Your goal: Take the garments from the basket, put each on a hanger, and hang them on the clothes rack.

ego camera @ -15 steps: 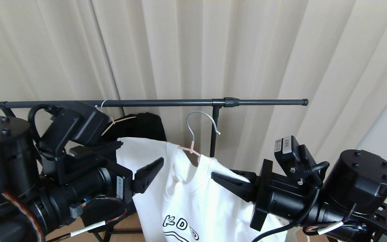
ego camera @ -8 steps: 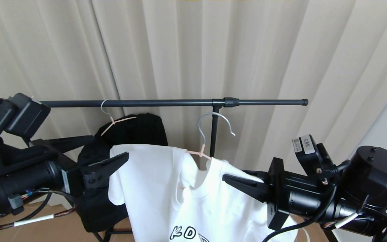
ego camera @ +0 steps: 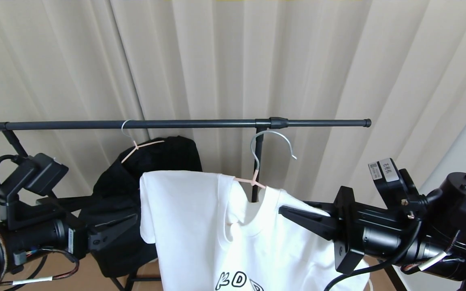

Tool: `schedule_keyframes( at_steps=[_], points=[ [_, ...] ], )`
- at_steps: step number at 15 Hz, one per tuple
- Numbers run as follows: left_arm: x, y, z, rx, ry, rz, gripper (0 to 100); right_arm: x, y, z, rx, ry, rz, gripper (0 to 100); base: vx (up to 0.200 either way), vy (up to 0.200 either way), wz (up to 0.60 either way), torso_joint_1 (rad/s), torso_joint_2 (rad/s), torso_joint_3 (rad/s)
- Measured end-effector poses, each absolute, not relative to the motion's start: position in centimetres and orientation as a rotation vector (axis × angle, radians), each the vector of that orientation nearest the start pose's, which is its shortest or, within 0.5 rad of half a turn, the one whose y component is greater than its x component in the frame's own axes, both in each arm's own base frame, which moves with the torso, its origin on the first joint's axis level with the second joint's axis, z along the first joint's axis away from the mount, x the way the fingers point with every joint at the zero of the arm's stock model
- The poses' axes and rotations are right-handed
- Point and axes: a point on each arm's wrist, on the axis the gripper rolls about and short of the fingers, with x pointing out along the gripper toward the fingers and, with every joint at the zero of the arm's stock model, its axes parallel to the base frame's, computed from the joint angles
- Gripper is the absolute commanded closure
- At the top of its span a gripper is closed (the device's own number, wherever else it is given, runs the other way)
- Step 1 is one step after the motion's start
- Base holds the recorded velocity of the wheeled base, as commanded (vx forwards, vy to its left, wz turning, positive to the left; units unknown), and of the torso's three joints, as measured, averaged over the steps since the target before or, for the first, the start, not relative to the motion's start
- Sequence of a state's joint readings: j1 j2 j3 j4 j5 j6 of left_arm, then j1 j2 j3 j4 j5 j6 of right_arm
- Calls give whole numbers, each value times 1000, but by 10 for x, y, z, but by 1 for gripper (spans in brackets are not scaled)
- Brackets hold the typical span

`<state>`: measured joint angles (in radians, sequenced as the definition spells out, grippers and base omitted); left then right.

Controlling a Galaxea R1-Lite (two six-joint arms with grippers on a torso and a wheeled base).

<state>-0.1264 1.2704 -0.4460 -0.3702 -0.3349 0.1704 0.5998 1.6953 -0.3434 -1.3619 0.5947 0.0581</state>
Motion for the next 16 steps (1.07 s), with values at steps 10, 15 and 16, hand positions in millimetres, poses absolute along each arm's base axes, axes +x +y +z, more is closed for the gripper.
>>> schedule_keyframes(
  at_steps=[10,15,16],
  points=[
    [230,-21,129,104,464,-379,0,189,146,150,50,4,1227,100,0,0,0,0,0,0],
    [236,-28,122,101,496,-404,0,188,146,150,49,4,1229,100,0,0,0,0,0,0],
    [237,-30,122,102,497,-411,100,188,146,149,49,7,1230,100,0,0,0,0,0,0]
  ],
)
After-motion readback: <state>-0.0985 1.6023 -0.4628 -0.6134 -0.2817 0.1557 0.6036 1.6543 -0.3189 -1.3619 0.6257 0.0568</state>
